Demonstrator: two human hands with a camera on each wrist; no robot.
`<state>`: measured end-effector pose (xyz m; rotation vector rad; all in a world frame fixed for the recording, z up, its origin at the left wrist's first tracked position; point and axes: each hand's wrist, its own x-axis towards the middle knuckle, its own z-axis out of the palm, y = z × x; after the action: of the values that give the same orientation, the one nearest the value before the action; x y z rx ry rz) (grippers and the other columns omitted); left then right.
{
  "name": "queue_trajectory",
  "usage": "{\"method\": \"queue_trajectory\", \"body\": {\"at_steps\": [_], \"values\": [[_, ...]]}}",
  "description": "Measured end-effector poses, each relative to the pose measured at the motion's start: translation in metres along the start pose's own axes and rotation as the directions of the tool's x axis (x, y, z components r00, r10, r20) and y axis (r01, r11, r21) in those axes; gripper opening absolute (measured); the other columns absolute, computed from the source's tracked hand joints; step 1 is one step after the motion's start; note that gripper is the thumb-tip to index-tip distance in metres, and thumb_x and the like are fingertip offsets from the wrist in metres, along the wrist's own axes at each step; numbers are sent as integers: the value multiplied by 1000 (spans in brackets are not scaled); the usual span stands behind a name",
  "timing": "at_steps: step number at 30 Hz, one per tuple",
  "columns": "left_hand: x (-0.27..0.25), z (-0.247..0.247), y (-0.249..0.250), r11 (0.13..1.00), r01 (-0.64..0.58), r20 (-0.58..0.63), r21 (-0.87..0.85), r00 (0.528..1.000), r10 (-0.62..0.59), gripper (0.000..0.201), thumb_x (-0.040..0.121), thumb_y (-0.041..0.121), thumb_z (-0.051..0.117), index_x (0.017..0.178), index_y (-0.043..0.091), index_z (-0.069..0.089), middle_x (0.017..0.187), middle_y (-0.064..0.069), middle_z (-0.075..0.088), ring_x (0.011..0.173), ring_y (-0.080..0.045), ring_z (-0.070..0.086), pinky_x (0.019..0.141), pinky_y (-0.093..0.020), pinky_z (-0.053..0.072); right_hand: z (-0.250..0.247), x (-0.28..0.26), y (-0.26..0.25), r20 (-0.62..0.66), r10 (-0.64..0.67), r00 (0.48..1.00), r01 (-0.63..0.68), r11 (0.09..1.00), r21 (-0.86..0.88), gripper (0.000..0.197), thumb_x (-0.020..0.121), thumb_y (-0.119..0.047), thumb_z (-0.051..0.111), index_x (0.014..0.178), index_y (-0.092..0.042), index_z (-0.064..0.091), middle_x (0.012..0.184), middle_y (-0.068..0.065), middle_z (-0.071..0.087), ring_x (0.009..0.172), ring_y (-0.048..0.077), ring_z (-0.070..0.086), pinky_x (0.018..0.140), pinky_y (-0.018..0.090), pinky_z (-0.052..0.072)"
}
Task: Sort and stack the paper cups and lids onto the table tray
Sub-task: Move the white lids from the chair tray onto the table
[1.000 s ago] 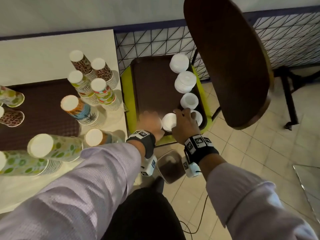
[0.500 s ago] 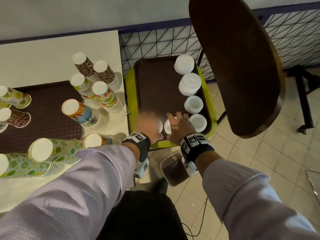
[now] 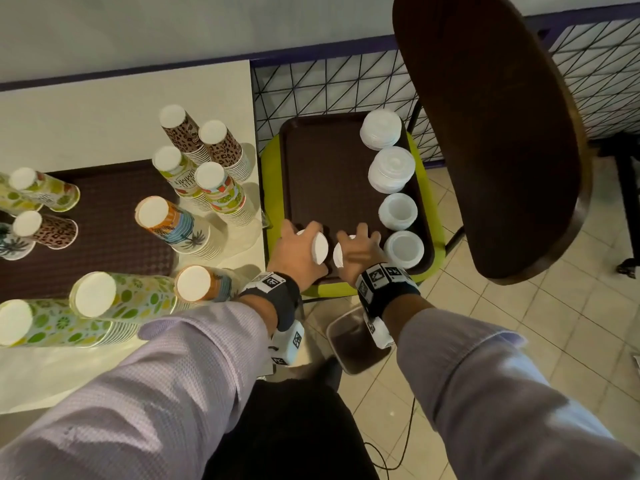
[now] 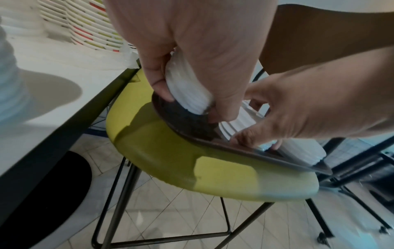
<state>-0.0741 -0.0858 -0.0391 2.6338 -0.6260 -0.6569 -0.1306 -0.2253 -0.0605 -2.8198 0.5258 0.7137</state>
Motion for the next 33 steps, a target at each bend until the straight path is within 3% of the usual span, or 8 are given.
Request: {"method": "queue_trajectory", "body": {"at_steps": [6, 11, 15, 18, 21, 23, 26, 33], "values": [[-2, -4, 5, 988, 98, 30, -122, 995, -95, 72, 69, 21, 89, 125, 32, 46, 118, -6, 33, 92, -37, 58, 84, -39, 55, -7, -9, -3, -66, 35, 997, -37, 999, -34, 79, 70, -54, 81, 131, -19, 44, 129, 13, 38, 112, 33, 46, 80, 39, 47], [-4, -13, 8, 952, 180, -1, -247, 982, -186, 67, 71, 30, 90, 120, 28, 45, 124, -12, 42, 98, -35, 54, 93, -41, 53, -12, -11, -3, -79, 44, 996, -43, 999, 14, 86, 68, -49, 83, 133, -16, 38, 135, 15, 30, 104, 33, 51, 81, 37, 47], [-9, -26, 16, 945, 163, -54, -284, 981, -186, 68, 71, 31, 89, 123, 27, 46, 122, -9, 44, 106, -38, 57, 94, -43, 53, -22, -12, -2, -104, 44, 994, -31, 993, 118, 80, 73, -47, 78, 133, -13, 37, 130, 14, 39, 103, 35, 57, 87, 40, 49], [-16, -43, 28, 948, 145, -57, -284, 984, -168, 73, 70, 34, 89, 128, 26, 46, 123, -11, 47, 109, -36, 57, 94, -40, 52, -37, -14, 0, -93, 44, 995, -16, 959, 282, 80, 73, -48, 78, 135, -19, 36, 127, 13, 43, 109, 41, 58, 90, 44, 52], [-29, -69, 39, 955, 86, -64, -284, 992, -108, 73, 68, 34, 89, 128, 26, 46, 121, -10, 49, 109, -33, 55, 88, -37, 48, -54, -27, 1, -154, 42, 987, 20, 926, 378, 75, 69, -47, 80, 130, -22, 43, 123, 13, 44, 101, 39, 61, 90, 45, 55], [-41, -90, 42, 962, 41, -77, -270, 995, -64, 72, 68, 36, 87, 126, 28, 46, 119, -8, 49, 108, -31, 54, 88, -38, 49, -65, -38, 1, -224, 47, 974, 56, 901, 430, 70, 67, -44, 83, 122, -19, 49, 113, 13, 46, 92, 37, 59, 83, 41, 54], [-66, -123, 40, 973, -17, -89, -229, 996, -4, 74, 66, 41, 86, 126, 31, 45, 118, -6, 48, 107, -30, 53, 87, -39, 49, -85, -57, -2, -335, 26, 942, 152, 857, 493, 66, 64, -45, 82, 114, -14, 53, 102, 14, 50, 84, 35, 55, 71, 32, 42], [-145, -199, 2, 984, -48, -173, -170, 985, 18, 75, 64, 44, 81, 129, 37, 45, 115, 0, 50, 104, -22, 49, 81, -36, 41, -151, -117, -47, -539, -98, 837, 359, 842, 404, 60, 69, -36, 84, 118, -14, 58, 95, 9, 51, 80, 24, 46, 72, 26, 34]]}}
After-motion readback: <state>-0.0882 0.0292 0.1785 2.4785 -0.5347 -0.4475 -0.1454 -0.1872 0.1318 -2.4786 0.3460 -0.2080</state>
